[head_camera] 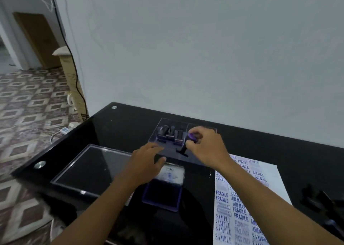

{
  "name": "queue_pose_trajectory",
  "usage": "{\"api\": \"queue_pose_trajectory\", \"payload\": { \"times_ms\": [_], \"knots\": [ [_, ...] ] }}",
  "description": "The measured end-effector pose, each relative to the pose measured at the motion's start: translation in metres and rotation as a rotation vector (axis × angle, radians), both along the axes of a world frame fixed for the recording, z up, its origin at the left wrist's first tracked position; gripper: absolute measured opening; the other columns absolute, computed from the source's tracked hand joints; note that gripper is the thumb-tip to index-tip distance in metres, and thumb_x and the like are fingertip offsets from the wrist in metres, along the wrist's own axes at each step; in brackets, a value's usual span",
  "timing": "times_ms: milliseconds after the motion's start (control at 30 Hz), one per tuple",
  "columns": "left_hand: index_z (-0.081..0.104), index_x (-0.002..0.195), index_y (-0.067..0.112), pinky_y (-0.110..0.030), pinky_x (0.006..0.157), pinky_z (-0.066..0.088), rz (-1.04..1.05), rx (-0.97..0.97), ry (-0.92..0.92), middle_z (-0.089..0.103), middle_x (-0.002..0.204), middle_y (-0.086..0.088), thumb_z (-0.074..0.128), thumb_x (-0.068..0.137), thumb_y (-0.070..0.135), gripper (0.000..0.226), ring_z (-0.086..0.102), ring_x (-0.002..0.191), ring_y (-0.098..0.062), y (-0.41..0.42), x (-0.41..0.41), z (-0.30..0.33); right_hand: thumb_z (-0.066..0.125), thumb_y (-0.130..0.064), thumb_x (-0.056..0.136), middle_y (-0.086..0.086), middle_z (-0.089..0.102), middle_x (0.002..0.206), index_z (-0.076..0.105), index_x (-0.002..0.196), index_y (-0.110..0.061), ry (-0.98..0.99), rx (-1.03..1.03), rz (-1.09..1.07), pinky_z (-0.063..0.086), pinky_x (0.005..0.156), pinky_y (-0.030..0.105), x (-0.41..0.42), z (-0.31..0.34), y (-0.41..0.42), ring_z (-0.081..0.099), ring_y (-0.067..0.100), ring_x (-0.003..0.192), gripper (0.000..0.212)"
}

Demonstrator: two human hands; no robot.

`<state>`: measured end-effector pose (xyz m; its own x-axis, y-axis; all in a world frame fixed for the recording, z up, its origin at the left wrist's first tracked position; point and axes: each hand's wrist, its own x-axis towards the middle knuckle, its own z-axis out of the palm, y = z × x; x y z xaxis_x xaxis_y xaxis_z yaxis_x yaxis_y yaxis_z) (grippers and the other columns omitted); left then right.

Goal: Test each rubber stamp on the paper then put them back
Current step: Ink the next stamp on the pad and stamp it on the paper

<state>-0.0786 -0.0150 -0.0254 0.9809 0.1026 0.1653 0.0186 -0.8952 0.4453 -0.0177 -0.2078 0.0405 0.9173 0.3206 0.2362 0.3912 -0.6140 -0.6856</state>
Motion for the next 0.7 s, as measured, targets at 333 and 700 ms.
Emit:
{"api": "queue_pose_trajectory", "payload": {
  "times_ms": [333, 700],
  "knots": [
    [0.031, 0.149, 0.023, -0.035, 0.108, 0.034, -0.150, 0.173, 0.457, 0.035, 0.150, 0.000, 0.069, 0.082, 0.046, 0.080, 0.038, 0.134, -0.021, -0.002, -0.046, 0.013, 0.066, -0.020, 0.089, 0.004, 0.064, 0.098, 0.070, 0.105, -0.012, -0.081, -0.264, 0.294, 0.035, 0.075, 0.015, -0.063, -0.049, 0.012, 0.050, 0.009, 0.079, 0.017],
    [0.060, 0.117, 0.027, -0.035, 0.090, 0.045, -0.182, 0.217, 0.433, 0.049, 0.121, 0.005, 0.085, 0.062, 0.032, 0.060, 0.049, 0.110, -0.019, 0.004, -0.037, -0.007, 0.055, -0.027, 0.095, -0.001, 0.056, 0.106, 0.055, 0.105, -0.018, -0.132, -0.396, 0.460, 0.043, 0.080, 0.028, -0.069, -0.077, 0.017, 0.052, 0.016, 0.092, 0.014]
  ]
}}
